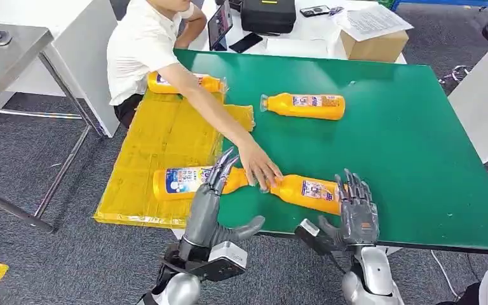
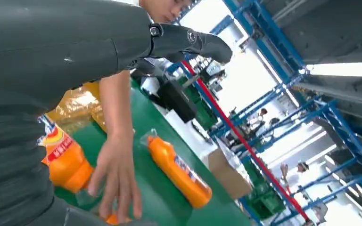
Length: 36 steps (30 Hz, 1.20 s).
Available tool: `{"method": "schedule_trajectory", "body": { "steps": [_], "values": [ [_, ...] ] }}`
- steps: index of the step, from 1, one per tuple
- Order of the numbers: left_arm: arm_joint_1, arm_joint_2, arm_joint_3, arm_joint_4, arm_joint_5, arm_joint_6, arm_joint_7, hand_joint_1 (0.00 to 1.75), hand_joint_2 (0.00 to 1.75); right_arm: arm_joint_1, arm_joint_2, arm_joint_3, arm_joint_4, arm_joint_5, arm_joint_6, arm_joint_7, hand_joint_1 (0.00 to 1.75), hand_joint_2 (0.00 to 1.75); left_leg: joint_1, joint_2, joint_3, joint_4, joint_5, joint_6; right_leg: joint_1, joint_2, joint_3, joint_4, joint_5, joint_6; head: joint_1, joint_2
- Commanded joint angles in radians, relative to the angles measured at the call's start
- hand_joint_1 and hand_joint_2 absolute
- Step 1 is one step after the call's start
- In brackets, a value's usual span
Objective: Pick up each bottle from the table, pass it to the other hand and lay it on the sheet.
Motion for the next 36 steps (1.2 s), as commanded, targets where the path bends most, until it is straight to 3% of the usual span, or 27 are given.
{"method": "schedule_trajectory", "body": {
  "steps": [1, 12, 18, 24, 36],
  "values": [
    [-0.039, 0.023, -0.037, 0.070, -0.002, 0.016, 0.000, 0.00, 1.75, -0.075, -0.070, 0.131, 0.148, -0.004, -0.002, 0.046, 0.00, 1.75, 0.001, 0.002, 0.006, -0.002, -0.002, -0.002, 0.001, 0.002, 0.006, -0.002, -0.001, -0.002, 0.000, 0.000],
    [-0.035, 0.025, -0.043, 0.057, -0.006, 0.009, 0.005, 0.00, 1.75, -0.069, -0.098, 0.162, 0.130, 0.007, 0.010, 0.095, 0.00, 1.75, 0.001, 0.001, 0.004, -0.001, -0.001, -0.002, 0.001, 0.001, 0.004, -0.001, -0.001, -0.002, 0.000, 0.000],
    [-0.022, 0.027, -0.055, 0.040, -0.027, -0.022, 0.048, 0.00, 1.75, -0.082, -0.103, 0.166, 0.160, -0.008, 0.162, 0.202, 0.00, 1.75, 0.001, 0.002, 0.005, -0.001, -0.002, -0.002, 0.001, 0.003, 0.005, -0.001, -0.002, -0.002, 0.000, 0.000],
    [-0.021, 0.016, -0.053, 0.056, -0.046, -0.055, 0.085, 0.00, 1.75, -0.050, -0.126, 0.157, 0.105, 0.031, 0.232, 0.298, 0.00, 1.75, 0.001, -0.001, 0.007, -0.001, -0.002, -0.002, 0.001, 0.000, 0.007, -0.001, -0.002, -0.002, 0.000, 0.000],
    [-0.024, 0.007, -0.041, 0.076, -0.018, -0.089, 0.109, 0.00, 1.75, -0.032, -0.149, 0.131, 0.063, 0.062, 0.262, 0.326, 0.00, 1.75, 0.000, -0.003, 0.009, -0.002, -0.001, -0.002, 0.000, -0.002, 0.009, -0.002, -0.002, -0.002, 0.000, 0.000]
  ]
}}
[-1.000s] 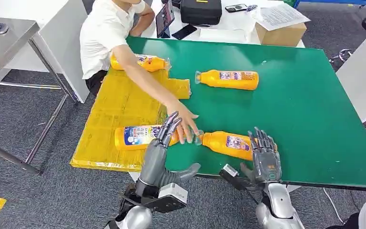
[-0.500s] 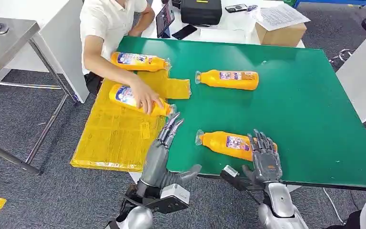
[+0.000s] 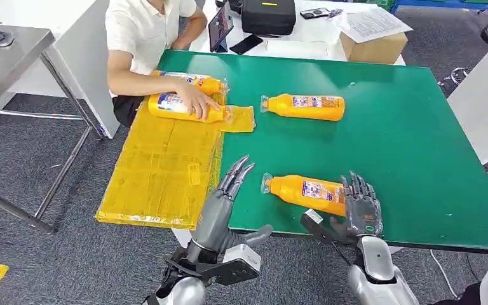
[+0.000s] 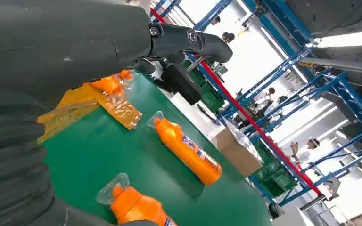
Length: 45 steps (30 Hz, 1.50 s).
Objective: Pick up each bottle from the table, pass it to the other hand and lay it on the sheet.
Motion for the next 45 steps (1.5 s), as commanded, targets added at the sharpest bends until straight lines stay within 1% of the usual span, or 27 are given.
{"method": "schedule_trajectory", "body": {
  "steps": [1, 2, 9, 11, 12, 13, 14, 15, 16, 17, 19, 20, 22, 24, 25, 26, 27, 28, 32, 34, 35, 39, 45],
  "values": [
    [-0.021, 0.006, 0.000, 0.064, 0.041, -0.040, 0.030, 0.00, 1.75, 0.030, -0.032, -0.017, 0.001, 0.019, 0.054, 0.026, 0.00, 1.75, 0.000, -0.002, 0.002, -0.001, 0.000, -0.001, 0.000, -0.001, 0.003, -0.001, -0.001, -0.001, 0.000, 0.000],
    [-0.014, -0.002, 0.012, 0.063, 0.115, -0.085, 0.035, 0.00, 1.75, 0.030, -0.029, -0.029, 0.012, 0.008, 0.064, 0.032, 0.00, 1.75, 0.001, -0.002, 0.004, -0.002, -0.001, -0.002, 0.001, -0.001, 0.005, -0.002, -0.001, -0.002, 0.000, 0.000],
    [-0.014, -0.002, 0.012, 0.063, 0.115, -0.085, 0.035, 0.00, 1.75, 0.030, -0.029, -0.029, 0.012, 0.008, 0.064, 0.032, 0.00, 1.75, 0.001, -0.001, 0.004, -0.001, -0.001, -0.002, 0.001, -0.001, 0.004, -0.002, -0.001, -0.002, 0.000, 0.000],
    [-0.013, -0.004, 0.022, 0.074, 0.227, -0.148, 0.061, 0.00, 1.75, 0.025, -0.038, -0.030, 0.043, -0.017, 0.077, 0.020, 0.00, 1.75, 0.001, -0.001, 0.003, -0.001, 0.000, -0.001, 0.001, -0.001, 0.003, -0.001, -0.001, -0.001, 0.000, 0.000],
    [-0.017, -0.004, 0.025, 0.084, 0.260, -0.155, 0.064, 0.00, 1.75, 0.024, -0.041, -0.044, 0.064, -0.070, 0.127, 0.008, 0.00, 1.75, 0.001, -0.001, 0.004, -0.001, -0.001, -0.002, 0.001, -0.001, 0.004, -0.002, -0.001, -0.002, 0.000, 0.000],
    [-0.022, -0.001, 0.020, 0.090, 0.277, -0.154, 0.066, 0.00, 1.75, 0.022, -0.056, -0.037, 0.085, -0.080, 0.158, 0.010, 0.00, 1.75, 0.001, -0.002, 0.003, -0.001, 0.000, -0.001, 0.001, -0.002, 0.004, -0.002, -0.001, -0.001, 0.000, 0.000],
    [-0.026, -0.001, 0.019, 0.093, 0.297, -0.163, 0.069, 0.00, 1.75, 0.016, -0.056, -0.050, 0.107, -0.109, 0.170, 0.002, 0.00, 1.75, 0.001, -0.002, 0.004, -0.002, -0.001, -0.002, 0.001, -0.002, 0.005, -0.002, -0.001, -0.002, 0.000, 0.000],
    [-0.029, 0.000, 0.015, 0.093, 0.312, -0.174, 0.071, 0.00, 1.75, 0.008, -0.067, -0.038, 0.127, -0.107, 0.172, -0.016, 0.00, 1.75, 0.001, -0.002, 0.004, -0.002, 0.000, -0.002, 0.001, -0.002, 0.005, -0.002, -0.001, -0.002, 0.000, 0.000],
    [-0.036, 0.002, 0.004, 0.096, 0.335, -0.188, 0.067, 0.00, 1.75, 0.002, -0.079, -0.035, 0.147, -0.126, 0.113, -0.061, 0.00, 1.75, 0.001, -0.002, 0.004, -0.002, 0.000, -0.001, 0.001, -0.002, 0.005, -0.002, -0.001, -0.001, 0.000, 0.000],
    [-0.044, 0.000, -0.008, 0.105, 0.349, -0.193, 0.069, 0.00, 1.75, -0.009, -0.079, -0.038, 0.174, -0.128, 0.100, -0.066, 0.00, 1.75, 0.001, -0.003, 0.005, -0.002, 0.000, -0.002, 0.001, -0.003, 0.006, -0.003, -0.001, -0.002, 0.000, 0.000],
    [-0.060, -0.009, -0.018, 0.131, 0.396, -0.216, 0.087, 0.00, 1.75, -0.037, -0.079, -0.045, 0.209, -0.146, 0.103, -0.072, 0.00, 1.75, 0.001, -0.001, 0.005, -0.001, 0.000, -0.001, 0.001, -0.002, 0.005, -0.002, 0.000, -0.001, 0.000, 0.000],
    [-0.073, -0.015, -0.026, 0.152, 0.430, -0.220, 0.085, 0.00, 1.75, -0.072, -0.083, -0.039, 0.258, -0.150, 0.106, -0.080, 0.00, 1.75, 0.001, -0.002, 0.006, -0.002, 0.000, -0.002, 0.001, -0.002, 0.007, -0.003, 0.000, -0.002, 0.000, 0.000],
    [-0.098, -0.026, -0.036, 0.194, 0.458, -0.197, 0.074, 0.00, 1.75, -0.114, -0.087, -0.043, 0.327, -0.180, 0.106, -0.108, 0.00, 1.75, 0.001, -0.001, 0.005, -0.001, 0.000, -0.001, 0.001, -0.001, 0.004, -0.002, 0.000, -0.001, 0.000, 0.000],
    [-0.116, -0.033, -0.030, 0.230, 0.513, -0.209, 0.091, 0.00, 1.75, -0.128, -0.090, -0.052, 0.378, -0.217, 0.142, -0.141, 0.02, 1.75, 0.001, -0.001, 0.006, -0.001, 0.001, -0.001, 0.001, -0.001, 0.005, -0.003, 0.001, -0.001, 0.000, 0.000],
    [-0.126, -0.030, -0.035, 0.243, 0.527, -0.209, 0.083, 0.00, 1.75, -0.128, -0.095, -0.050, 0.395, -0.229, 0.142, -0.165, 1.34, 1.75, 0.001, -0.001, 0.006, -0.001, 0.001, -0.001, 0.001, -0.001, 0.005, -0.003, 0.002, -0.001, 0.000, 0.000],
    [-0.130, -0.028, -0.036, 0.247, 0.533, -0.209, 0.074, 0.00, 1.75, -0.125, -0.097, -0.060, 0.409, -0.256, 0.153, -0.191, 1.52, 1.75, 0.001, -0.002, 0.007, -0.002, 0.001, -0.001, 0.001, -0.002, 0.005, -0.004, 0.002, -0.002, 0.000, 0.000],
    [-0.133, -0.026, -0.037, 0.247, 0.545, -0.212, 0.071, 0.00, 1.75, -0.121, -0.101, -0.063, 0.417, -0.275, 0.149, -0.212, 1.75, 1.75, 0.001, -0.002, 0.009, -0.001, 0.000, 0.000, 0.001, -0.002, 0.000, -0.004, 0.001, -0.001, 0.000, 0.000],
    [-0.136, -0.023, -0.041, 0.246, 0.552, -0.215, 0.068, 0.00, 1.75, -0.116, -0.106, -0.068, 0.426, -0.296, 0.151, -0.241, 1.75, 1.75, 0.001, -0.004, 0.011, -0.002, 0.001, -0.001, 0.001, -0.004, 0.002, -0.005, 0.001, -0.001, 0.001, 0.000],
    [-0.144, -0.018, -0.048, 0.247, 0.584, -0.218, 0.060, 0.00, 1.75, -0.115, -0.115, -0.076, 0.461, -0.327, 0.119, -0.289, 1.75, 1.75, 0.001, -0.004, 0.011, -0.002, 0.000, -0.001, 0.001, -0.003, 0.003, -0.005, 0.000, -0.001, 0.000, 0.000],
    [-0.147, -0.019, -0.048, 0.252, 0.605, -0.226, 0.063, 0.00, 1.75, -0.124, -0.115, -0.074, 0.476, -0.332, 0.130, -0.295, 1.75, 1.75, 0.001, -0.003, 0.013, -0.001, 0.000, 0.000, 0.001, -0.003, 0.004, -0.004, 0.000, 0.000, 0.000, 0.000],
    [-0.149, -0.018, -0.050, 0.253, 0.607, -0.227, 0.063, 0.00, 1.75, -0.127, -0.118, -0.067, 0.480, -0.324, 0.132, -0.292, 1.75, 1.75, 0.001, -0.005, 0.013, -0.002, 0.000, 0.000, 0.001, -0.004, 0.005, -0.006, 0.000, -0.001, 0.000, 0.000],
    [-0.153, -0.017, -0.054, 0.254, 0.624, -0.234, 0.063, 0.00, 1.75, -0.139, -0.121, -0.058, 0.492, -0.324, 0.156, -0.288, 1.75, 1.75, 0.001, -0.003, 0.014, -0.001, -0.001, 0.000, 0.001, -0.003, 0.005, -0.005, 0.000, 0.000, 0.000, 0.000],
    [-0.154, -0.013, -0.058, 0.248, 0.635, -0.235, 0.058, 0.00, 1.75, -0.139, -0.131, -0.049, 0.498, -0.324, 0.158, -0.295, 1.75, 1.75, 0.002, -0.005, 0.014, -0.002, 0.000, -0.001, 0.002, -0.004, 0.006, -0.007, 0.000, -0.001, 0.000, 0.000]
  ]
}}
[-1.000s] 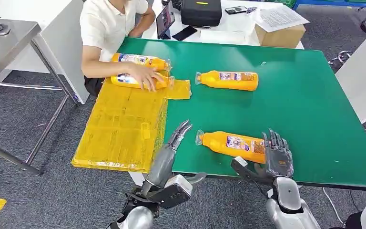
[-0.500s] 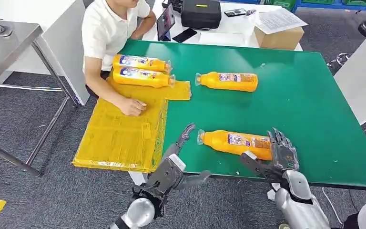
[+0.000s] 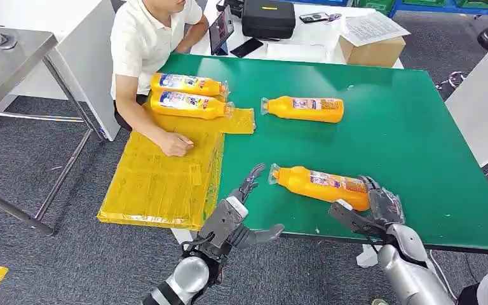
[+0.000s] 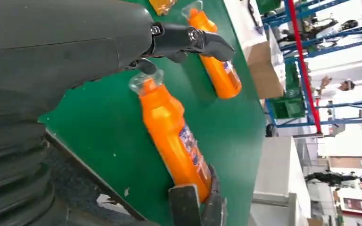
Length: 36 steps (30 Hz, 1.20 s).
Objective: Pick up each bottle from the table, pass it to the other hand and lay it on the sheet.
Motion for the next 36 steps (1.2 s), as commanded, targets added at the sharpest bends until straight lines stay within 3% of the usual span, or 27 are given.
{"method": "schedule_trajectory", "body": {
  "steps": [1, 13, 19, 23, 29, 36],
  "values": [
    [-0.046, 0.019, -0.029, 0.065, 0.018, -0.001, -0.005, 0.00, 1.75, 0.039, -0.010, 0.013, 0.139, 0.001, 0.034, -0.005, 1.75, 1.75, 0.001, -0.005, 0.002, -0.002, 0.001, -0.002, 0.001, -0.004, 0.004, -0.003, 0.000, -0.002, 0.000, 0.000],
    [-0.044, 0.020, -0.033, 0.057, 0.016, 0.007, -0.015, 0.00, 1.75, 0.041, -0.007, 0.012, 0.129, -0.013, 0.027, -0.026, 1.75, 1.75, 0.002, -0.004, 0.003, -0.002, 0.000, -0.002, 0.002, -0.004, 0.005, -0.003, 0.000, -0.002, 0.000, 0.000],
    [-0.012, 0.005, -0.009, 0.015, 0.059, 0.052, -0.087, 0.00, 1.75, 0.065, 0.062, -0.051, 0.048, -0.182, 0.012, -0.194, 1.75, 1.75, 0.002, -0.002, 0.002, -0.001, 0.000, -0.002, 0.002, -0.001, 0.004, -0.002, 0.000, -0.002, 0.000, 0.000],
    [-0.002, 0.005, -0.020, 0.040, 0.244, -0.031, -0.077, 0.00, 1.75, 0.035, 0.114, -0.066, 0.010, -0.288, -0.041, -0.275, 1.75, 1.75, 0.002, 0.001, 0.002, -0.002, -0.001, -0.002, 0.002, 0.001, 0.014, -0.002, 0.001, -0.002, 0.000, 0.000],
    [-0.008, 0.029, -0.126, 0.159, 0.435, -0.188, 0.014, 0.00, 1.75, -0.010, 0.142, -0.054, -0.009, -0.412, -0.045, -0.340, 1.75, 1.75, 0.001, 0.006, -0.002, -0.002, -0.001, -0.003, 0.001, 0.006, 0.008, -0.001, 0.002, -0.002, 0.000, 0.000],
    [-0.004, 0.083, -0.217, 0.141, 0.352, -0.207, -0.027, 0.00, 1.75, 0.021, 0.148, -0.075, -0.066, -0.495, -0.044, -0.360, 1.75, 1.75, 0.001, 0.004, -0.006, -0.002, -0.001, -0.003, 0.001, 0.005, 0.005, 0.000, 0.000, -0.002, 0.000, 0.000]
  ]
}}
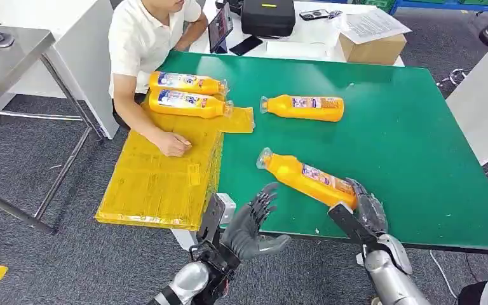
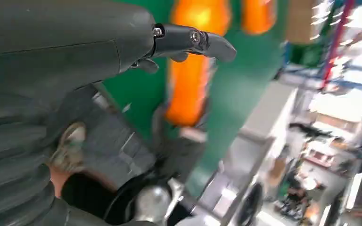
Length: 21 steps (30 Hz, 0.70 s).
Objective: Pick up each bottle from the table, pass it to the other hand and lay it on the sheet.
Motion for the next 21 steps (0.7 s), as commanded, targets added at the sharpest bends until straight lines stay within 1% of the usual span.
{"method": "schedule_trajectory", "body": {
  "steps": [1, 3, 4, 6, 8, 11, 12, 14, 15, 16, 17, 18, 19, 21],
  "values": [
    [-0.001, 0.083, -0.129, 0.057, -0.093, -0.015, -0.042, 0.00, 1.75, 0.002, 0.048, -0.043, -0.050, -0.082, 0.007, -0.026, 1.75, 1.75, 0.000, 0.003, 0.003, -0.002, -0.002, -0.002, 0.000, 0.003, 0.002, -0.001, -0.001, -0.002, 0.000, 0.000],
    [0.018, 0.091, -0.109, 0.036, -0.091, -0.019, -0.038, 0.00, 1.75, 0.004, 0.055, -0.066, -0.061, -0.123, 0.038, -0.032, 1.75, 1.75, 0.000, 0.002, 0.002, -0.002, -0.002, -0.002, 0.000, 0.003, 0.001, -0.001, -0.001, -0.003, 0.000, 0.000],
    [0.026, 0.091, -0.093, 0.029, -0.087, -0.013, -0.038, 0.00, 1.75, 0.007, 0.055, -0.065, -0.063, -0.114, 0.024, -0.032, 1.75, 1.75, 0.000, 0.002, 0.001, -0.002, -0.002, -0.002, 0.000, 0.003, 0.000, -0.001, -0.001, -0.002, 0.000, 0.000],
    [0.037, 0.089, -0.065, 0.019, -0.072, 0.004, -0.039, 0.00, 1.75, 0.014, 0.059, -0.075, -0.072, -0.130, 0.032, -0.037, 1.75, 1.75, 0.000, 0.003, 0.001, -0.001, -0.002, -0.003, 0.000, 0.004, 0.000, -0.001, -0.001, -0.003, 0.000, 0.000],
    [0.044, 0.089, -0.051, 0.012, -0.065, 0.013, -0.041, 0.00, 1.75, 0.022, 0.060, -0.077, -0.081, -0.134, 0.032, -0.038, 1.75, 1.75, 0.000, 0.002, -0.003, -0.001, -0.002, -0.002, 0.000, 0.003, -0.003, -0.001, -0.001, -0.002, 0.000, 0.000],
    [0.081, 0.098, -0.018, -0.037, -0.085, 0.064, -0.084, 0.00, 1.75, 0.067, 0.060, -0.100, -0.140, -0.156, 0.023, -0.040, 1.75, 1.75, 0.000, 0.001, -0.004, -0.001, -0.001, -0.002, 0.000, 0.002, -0.005, -0.001, -0.001, -0.002, 0.000, 0.000],
    [0.089, 0.103, -0.012, -0.039, -0.091, 0.074, -0.076, 0.00, 1.75, 0.078, 0.060, -0.106, -0.158, -0.161, 0.024, -0.041, 1.75, 1.75, 0.000, 0.002, -0.001, -0.001, -0.002, -0.003, 0.000, 0.003, -0.003, -0.001, -0.002, -0.003, 0.000, 0.000],
    [0.099, 0.105, 0.008, -0.026, -0.071, 0.080, -0.054, 0.00, 1.75, 0.085, 0.061, -0.109, -0.171, -0.160, 0.024, -0.043, 1.75, 1.75, 0.000, 0.001, -0.004, -0.001, -0.001, -0.002, 0.000, 0.002, -0.004, -0.001, -0.001, -0.002, 0.000, 0.000],
    [0.098, 0.096, 0.028, 0.000, -0.047, 0.086, -0.041, 0.00, 1.75, 0.089, 0.063, -0.109, -0.180, -0.159, 0.026, -0.043, 1.75, 1.75, 0.000, 0.002, -0.001, -0.002, -0.002, -0.002, 0.000, 0.003, -0.003, -0.001, -0.002, -0.002, 0.000, 0.000],
    [0.084, 0.081, 0.046, 0.036, -0.033, 0.111, -0.062, 0.00, 1.75, 0.096, 0.069, -0.106, -0.200, -0.156, 0.018, -0.056, 1.75, 1.75, 0.000, 0.002, -0.003, -0.001, -0.002, -0.002, 0.000, 0.003, -0.004, -0.001, -0.001, -0.002, 0.000, 0.000],
    [0.069, 0.070, 0.059, 0.064, -0.025, 0.126, -0.076, 0.00, 1.75, 0.098, 0.073, -0.101, -0.211, -0.155, 0.022, -0.058, 1.75, 1.75, 0.000, 0.003, -0.001, -0.001, -0.003, -0.003, 0.000, 0.004, -0.002, -0.001, -0.002, -0.003, 0.000, 0.000],
    [0.051, 0.047, 0.088, 0.106, 0.017, 0.151, -0.067, 0.00, 1.75, 0.105, 0.079, -0.091, -0.234, -0.155, 0.028, -0.070, 1.75, 1.75, 0.000, 0.002, -0.004, -0.001, -0.002, -0.002, 0.000, 0.003, -0.004, 0.000, -0.001, -0.002, 0.000, 0.000],
    [0.030, 0.027, 0.121, 0.146, 0.085, 0.139, -0.053, 0.00, 1.75, 0.112, 0.085, -0.071, -0.259, -0.152, 0.036, -0.083, 1.75, 1.75, 0.000, 0.003, -0.002, -0.001, -0.002, -0.003, 0.000, 0.003, -0.003, 0.000, -0.001, -0.003, 0.000, 0.000],
    [-0.009, 0.014, 0.134, 0.184, 0.141, 0.137, -0.054, 0.00, 1.75, 0.121, 0.098, -0.040, -0.294, -0.153, 0.040, -0.095, 1.75, 1.75, 0.000, 0.000, -0.006, -0.001, 0.000, -0.001, 0.000, 0.001, -0.007, 0.000, 0.000, -0.001, 0.000, 0.000]
  ]
}}
